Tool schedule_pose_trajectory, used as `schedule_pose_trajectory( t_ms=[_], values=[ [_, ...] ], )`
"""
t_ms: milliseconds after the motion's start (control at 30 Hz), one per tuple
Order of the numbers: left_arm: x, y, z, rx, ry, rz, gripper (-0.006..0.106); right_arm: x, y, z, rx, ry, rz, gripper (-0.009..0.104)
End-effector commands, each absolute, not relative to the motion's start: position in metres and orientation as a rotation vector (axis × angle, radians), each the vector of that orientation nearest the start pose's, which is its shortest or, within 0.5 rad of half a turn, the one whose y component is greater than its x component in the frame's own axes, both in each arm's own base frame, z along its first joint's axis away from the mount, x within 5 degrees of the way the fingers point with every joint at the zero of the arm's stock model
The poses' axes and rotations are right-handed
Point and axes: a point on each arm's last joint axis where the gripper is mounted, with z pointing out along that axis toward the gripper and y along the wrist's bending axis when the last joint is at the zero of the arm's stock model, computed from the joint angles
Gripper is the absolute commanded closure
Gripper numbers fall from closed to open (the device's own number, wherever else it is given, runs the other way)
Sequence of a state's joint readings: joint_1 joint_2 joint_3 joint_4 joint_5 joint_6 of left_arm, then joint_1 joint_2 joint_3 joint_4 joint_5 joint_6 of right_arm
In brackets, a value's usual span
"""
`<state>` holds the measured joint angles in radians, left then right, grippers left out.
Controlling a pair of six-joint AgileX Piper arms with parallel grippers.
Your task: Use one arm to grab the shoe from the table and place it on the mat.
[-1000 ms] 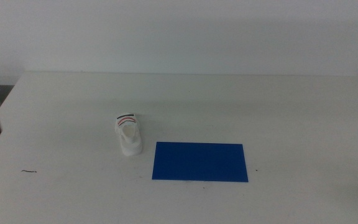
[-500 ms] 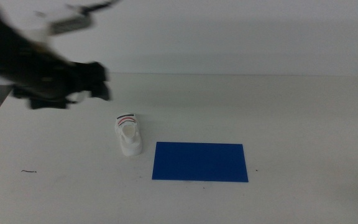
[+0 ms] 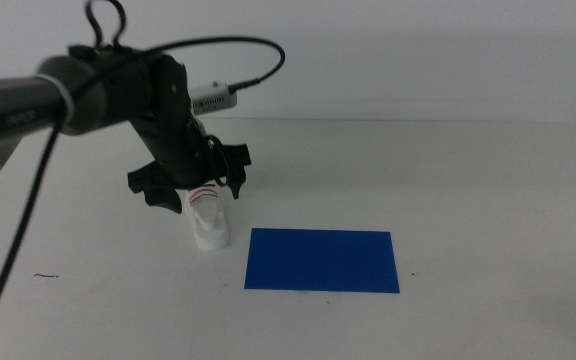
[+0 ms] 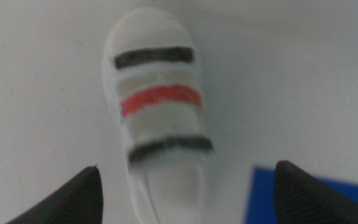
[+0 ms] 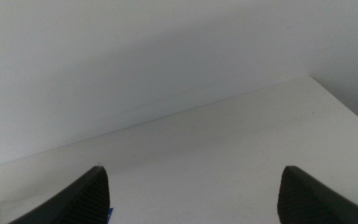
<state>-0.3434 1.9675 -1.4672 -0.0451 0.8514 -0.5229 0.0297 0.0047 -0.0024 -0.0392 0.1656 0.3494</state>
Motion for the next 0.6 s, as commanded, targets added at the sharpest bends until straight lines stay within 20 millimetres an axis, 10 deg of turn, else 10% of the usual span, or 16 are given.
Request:
schedule_pose_trajectory(
  t_ms=[0,167,300,467,567],
  values=[
    [0.394,-0.143,0.191,-0.294,2.821,-0.207,0.007,0.056,0.001,0.199,0.223,1.631,0.244,0.016],
    [0.403,-0.139,0.164,-0.311,2.844,-0.177,0.010,0.056,0.001,0.199,0.223,1.631,0.244,0.016],
    [0.403,-0.137,0.163,-0.343,2.852,-0.168,0.036,0.056,0.001,0.199,0.223,1.631,0.244,0.016],
    [0.389,-0.153,0.200,-0.359,2.856,-0.174,0.083,0.056,0.001,0.199,0.223,1.631,0.244,0.016],
    [0.375,-0.184,0.227,-0.355,2.859,-0.144,0.092,0.056,0.001,0.199,0.223,1.631,0.244,0.016]
  ],
)
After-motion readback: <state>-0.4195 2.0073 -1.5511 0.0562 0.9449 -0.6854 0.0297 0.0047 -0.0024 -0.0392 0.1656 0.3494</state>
